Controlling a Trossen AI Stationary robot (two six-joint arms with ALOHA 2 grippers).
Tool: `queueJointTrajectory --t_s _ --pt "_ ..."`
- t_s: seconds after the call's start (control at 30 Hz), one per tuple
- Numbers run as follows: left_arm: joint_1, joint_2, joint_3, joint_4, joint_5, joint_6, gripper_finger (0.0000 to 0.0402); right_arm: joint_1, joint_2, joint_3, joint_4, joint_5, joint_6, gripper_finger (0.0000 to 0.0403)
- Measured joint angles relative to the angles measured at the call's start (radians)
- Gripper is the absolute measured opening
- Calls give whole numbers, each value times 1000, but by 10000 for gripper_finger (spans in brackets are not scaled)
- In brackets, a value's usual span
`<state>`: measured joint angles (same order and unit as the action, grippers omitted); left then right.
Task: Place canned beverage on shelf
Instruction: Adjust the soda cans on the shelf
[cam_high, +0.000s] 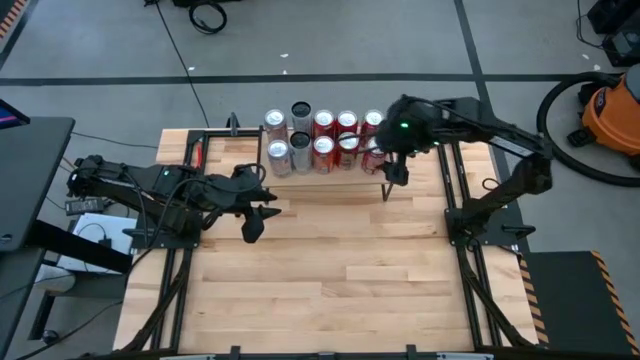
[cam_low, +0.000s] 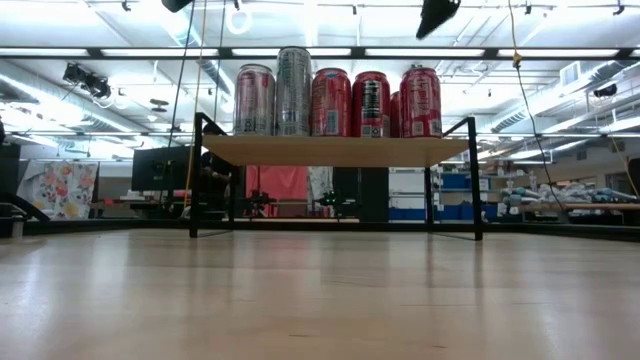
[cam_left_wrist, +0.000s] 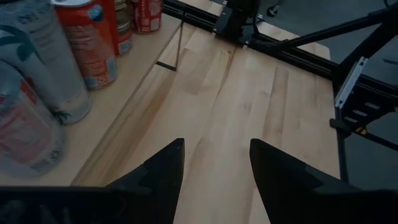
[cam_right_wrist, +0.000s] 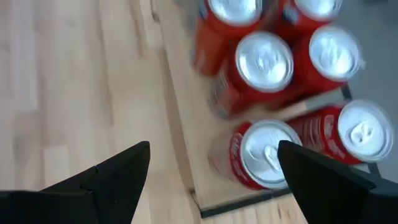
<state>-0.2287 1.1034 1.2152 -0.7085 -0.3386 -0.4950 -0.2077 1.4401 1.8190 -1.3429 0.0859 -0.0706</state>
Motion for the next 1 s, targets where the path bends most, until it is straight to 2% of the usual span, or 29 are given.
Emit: queueJointTrajectory --t_s 0.2,0.33,0.5,0.67,1.0 --pt "0 0 0 0 -4 12 192 51 -145 -203 138 -35 73 338" --pt "9 0 0 0 -8 29 192 101 -198 -344 235 -11 121 326" --pt "21 0 0 1 -8 37 192 136 -205 -476 333 56 125 321" --pt "24 0 0 1 -8 36 192 115 -202 -561 396 83 104 316" --pt "24 0 0 0 -8 36 192 55 -202 -653 475 48 79 311"
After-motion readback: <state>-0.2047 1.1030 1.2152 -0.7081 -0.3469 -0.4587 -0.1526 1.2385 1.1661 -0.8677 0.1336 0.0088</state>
